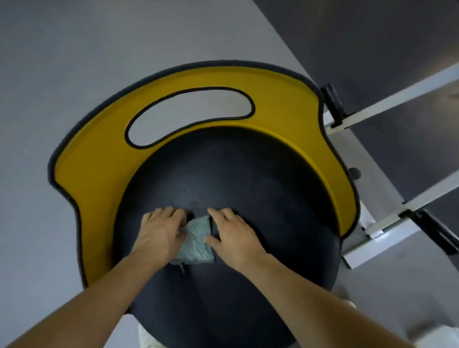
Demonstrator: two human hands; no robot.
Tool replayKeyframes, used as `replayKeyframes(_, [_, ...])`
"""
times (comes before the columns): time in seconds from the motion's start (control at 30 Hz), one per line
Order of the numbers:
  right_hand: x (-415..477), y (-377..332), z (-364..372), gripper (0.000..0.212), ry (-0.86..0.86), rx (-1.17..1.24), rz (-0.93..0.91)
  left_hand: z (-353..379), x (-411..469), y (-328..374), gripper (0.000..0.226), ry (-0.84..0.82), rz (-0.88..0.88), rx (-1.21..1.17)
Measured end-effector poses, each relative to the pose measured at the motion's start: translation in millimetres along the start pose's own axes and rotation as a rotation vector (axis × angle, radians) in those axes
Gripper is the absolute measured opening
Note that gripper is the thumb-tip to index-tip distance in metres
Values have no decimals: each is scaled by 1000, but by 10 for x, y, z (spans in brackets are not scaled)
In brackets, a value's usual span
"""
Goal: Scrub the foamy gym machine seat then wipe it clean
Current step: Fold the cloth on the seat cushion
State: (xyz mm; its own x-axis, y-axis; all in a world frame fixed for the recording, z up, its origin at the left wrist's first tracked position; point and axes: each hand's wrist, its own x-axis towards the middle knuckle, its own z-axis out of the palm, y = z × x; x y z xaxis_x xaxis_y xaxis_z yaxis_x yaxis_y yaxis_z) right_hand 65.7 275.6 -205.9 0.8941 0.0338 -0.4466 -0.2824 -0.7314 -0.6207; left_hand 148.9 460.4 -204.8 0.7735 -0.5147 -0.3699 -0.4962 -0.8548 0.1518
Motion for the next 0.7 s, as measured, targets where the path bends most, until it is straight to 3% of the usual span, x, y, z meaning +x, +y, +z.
replayKeyframes(0.1, [75, -84, -77, 46, -4, -8, -56, -141, -114, 90, 43, 68, 199, -69])
replayKeyframes(0.23, [-114, -72, -621, 13, -44, 17, -55, -495, -120, 302, 36, 79, 333, -13])
replayKeyframes(0.33, [-469, 51, -1285, 13, 4, -61, -35, -889, 82, 632, 13, 122, 403, -14])
replayKeyframes(0.53, [-1173, 418, -2761, 10, 213, -38, 106, -1927, 614, 1857, 24, 407, 698, -11])
replayKeyframes(0.7, [-1412, 411, -3867, 22, 471, -250, 125, -2816, 1286, 2780, 25, 634, 673, 49])
